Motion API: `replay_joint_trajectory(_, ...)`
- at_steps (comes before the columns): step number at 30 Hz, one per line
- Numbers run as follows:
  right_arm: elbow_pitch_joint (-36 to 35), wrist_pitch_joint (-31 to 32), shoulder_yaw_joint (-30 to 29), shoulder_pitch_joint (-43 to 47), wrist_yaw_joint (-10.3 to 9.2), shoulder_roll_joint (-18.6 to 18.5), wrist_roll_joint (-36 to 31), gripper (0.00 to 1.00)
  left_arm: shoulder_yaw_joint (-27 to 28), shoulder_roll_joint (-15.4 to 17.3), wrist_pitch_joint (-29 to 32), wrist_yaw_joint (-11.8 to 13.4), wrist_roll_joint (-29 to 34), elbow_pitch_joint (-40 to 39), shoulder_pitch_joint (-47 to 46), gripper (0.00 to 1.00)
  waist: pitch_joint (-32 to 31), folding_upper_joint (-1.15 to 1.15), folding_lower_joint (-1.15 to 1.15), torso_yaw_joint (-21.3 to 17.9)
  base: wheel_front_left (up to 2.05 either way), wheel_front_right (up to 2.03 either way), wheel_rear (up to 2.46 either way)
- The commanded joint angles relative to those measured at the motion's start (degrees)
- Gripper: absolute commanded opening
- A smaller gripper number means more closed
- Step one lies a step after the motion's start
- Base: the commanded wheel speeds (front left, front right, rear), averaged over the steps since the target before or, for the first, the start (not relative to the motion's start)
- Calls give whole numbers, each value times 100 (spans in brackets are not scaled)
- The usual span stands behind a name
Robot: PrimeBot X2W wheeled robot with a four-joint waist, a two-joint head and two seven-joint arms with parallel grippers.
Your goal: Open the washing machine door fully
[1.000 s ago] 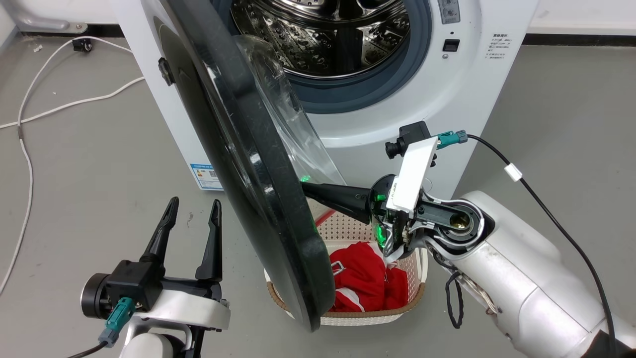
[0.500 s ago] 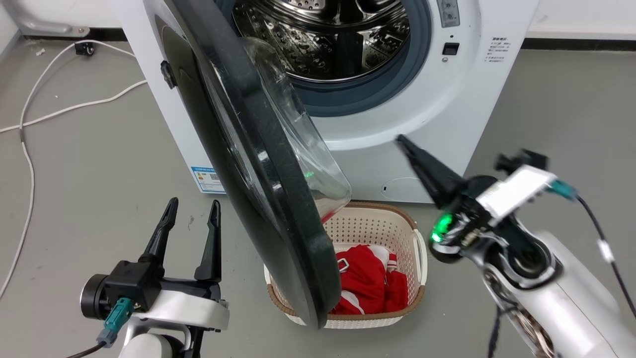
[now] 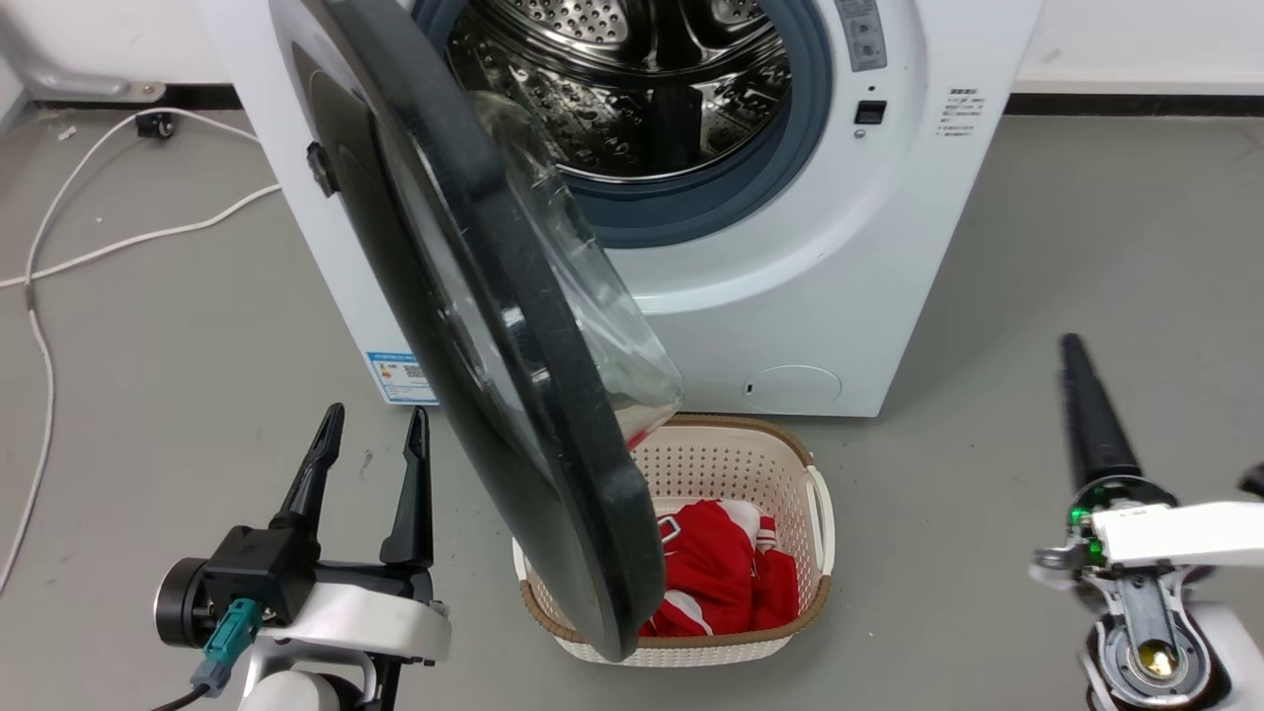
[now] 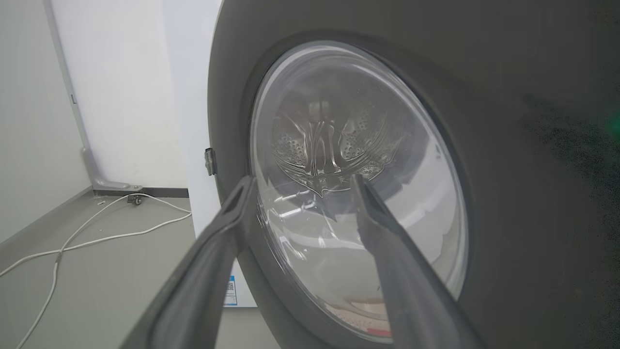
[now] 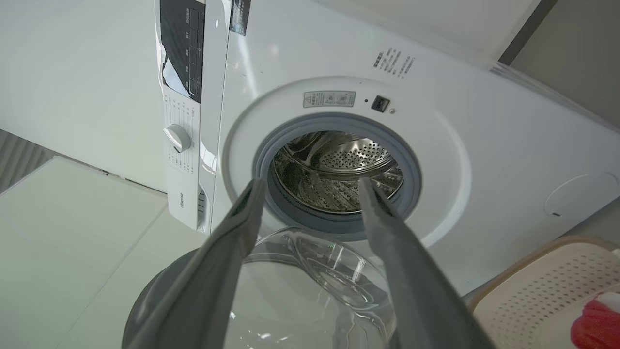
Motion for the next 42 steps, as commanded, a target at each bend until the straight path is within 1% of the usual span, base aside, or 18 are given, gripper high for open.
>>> replay_joint_trajectory(1, 46, -7, -398, 153, 0, 270, -639, 100, -1, 1, -14, 3, 9, 4, 73, 100, -21, 0, 0, -23, 0, 0, 0)
replay_joint_trajectory(3, 15, -8, -891, 266, 0, 560, -1789, 100, 1, 4, -14, 4, 17, 7, 83, 100, -39, 0, 0, -32, 0, 0, 0)
replay_joint_trajectory(5, -188, -11, -1341, 360, -1, 879, -3007, 100, -4, 2, -14, 4, 26, 5, 72, 100, -43, 0, 0, -34, 0, 0, 0)
replay_joint_trajectory(8, -598, -12, -1821, 502, -1, 1169, -4921, 100, -5, -2, -14, 4, 36, 1, 54, 100, -60, 0, 0, -30, 0, 0, 0)
replay_joint_trajectory(11, -1143, -12, -1947, 584, -1, 1341, -6527, 100, 4, -3, -14, 4, 35, -9, 26, 100, -60, 0, 0, -13, 0, 0, 0)
replay_joint_trajectory(14, -1577, -12, -1861, 743, -2, 1390, -7620, 100, 32, -8, -14, 4, 34, -6, 13, 100, -58, 0, 0, -1, 0, 0, 0)
replay_joint_trajectory(15, -1653, -12, -1829, 805, -2, 1399, -7794, 100, 31, -10, -14, 4, 39, -5, 5, 100, -59, 0, 0, 3, 0, 0, 0)
replay_joint_trajectory(16, -1696, -12, -1776, 876, -2, 1401, -8167, 100, 31, -10, -14, 4, 47, -6, 0, 100, -61, 0, 0, 6, 0, 0, 0)
replay_joint_trajectory(19, -1655, -12, -1693, 1105, -2, 1409, -8443, 100, 37, -5, -14, 4, 88, -17, 5, 100, -72, 0, 0, 11, 0, 0, 0)
replay_joint_trajectory(25, -1051, 3, -1754, 1380, -2, 1410, -8290, 100, 34, -5, -14, 4, 124, -54, 6, 100, -62, 0, 0, 8, 0, 0, 0)
replay_joint_trajectory(31, -512, -10, -1823, 1215, -2, 1411, -8233, 100, 28, 16, -14, 4, 170, -69, 15, 100, -61, 0, 0, -2, 0, 0, 0)
replay_joint_trajectory(37, -353, -13, -1838, 1105, -2, 1410, -8208, 100, 23, 31, -14, 4, 195, -92, 11, 100, -40, 0, 0, -14, 0, 0, 0)
replay_joint_trajectory(42, -395, -15, -1860, 1022, -2, 1411, -8245, 100, 10, 47, -14, 4, 219, -96, -10, 100, -22, 0, 0, -29, 0, 0, 0)
